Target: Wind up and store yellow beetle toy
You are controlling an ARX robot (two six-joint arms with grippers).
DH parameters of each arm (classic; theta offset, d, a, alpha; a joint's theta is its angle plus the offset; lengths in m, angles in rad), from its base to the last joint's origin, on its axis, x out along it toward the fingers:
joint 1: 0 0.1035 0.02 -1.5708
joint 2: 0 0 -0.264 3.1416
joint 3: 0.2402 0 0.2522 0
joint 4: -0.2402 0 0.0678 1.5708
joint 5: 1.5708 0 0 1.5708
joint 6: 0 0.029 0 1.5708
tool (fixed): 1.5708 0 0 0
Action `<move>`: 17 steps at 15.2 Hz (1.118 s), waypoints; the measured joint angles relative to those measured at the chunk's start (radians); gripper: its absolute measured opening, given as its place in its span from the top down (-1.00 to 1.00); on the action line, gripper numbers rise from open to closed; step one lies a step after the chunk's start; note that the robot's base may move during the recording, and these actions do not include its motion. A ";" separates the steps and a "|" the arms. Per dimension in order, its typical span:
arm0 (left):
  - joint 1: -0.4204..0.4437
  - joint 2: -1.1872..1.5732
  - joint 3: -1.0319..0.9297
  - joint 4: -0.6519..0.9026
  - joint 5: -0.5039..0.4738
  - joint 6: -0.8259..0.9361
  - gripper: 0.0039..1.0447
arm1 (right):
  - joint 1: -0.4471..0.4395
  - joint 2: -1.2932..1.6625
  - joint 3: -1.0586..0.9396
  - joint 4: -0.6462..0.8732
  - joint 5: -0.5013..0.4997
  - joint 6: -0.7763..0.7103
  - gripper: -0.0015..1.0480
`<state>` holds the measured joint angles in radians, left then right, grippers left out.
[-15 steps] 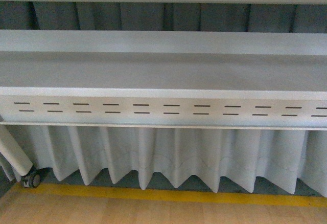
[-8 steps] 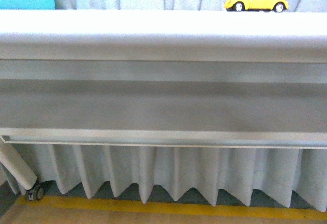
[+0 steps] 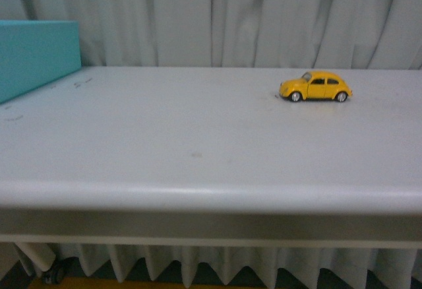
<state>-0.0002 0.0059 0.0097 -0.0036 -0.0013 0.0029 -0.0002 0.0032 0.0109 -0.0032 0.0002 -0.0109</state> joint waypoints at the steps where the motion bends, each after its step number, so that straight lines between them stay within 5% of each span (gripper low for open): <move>1: 0.000 0.000 0.000 0.000 0.000 0.000 -0.88 | 0.000 0.000 0.000 0.001 0.000 0.000 -0.87; 17: 0.000 0.000 0.000 0.002 0.001 0.000 -0.88 | 0.000 0.000 0.000 0.001 0.000 0.001 -0.87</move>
<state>-0.0002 0.0059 0.0097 -0.0013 -0.0006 0.0029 -0.0002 0.0036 0.0109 -0.0025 0.0002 -0.0101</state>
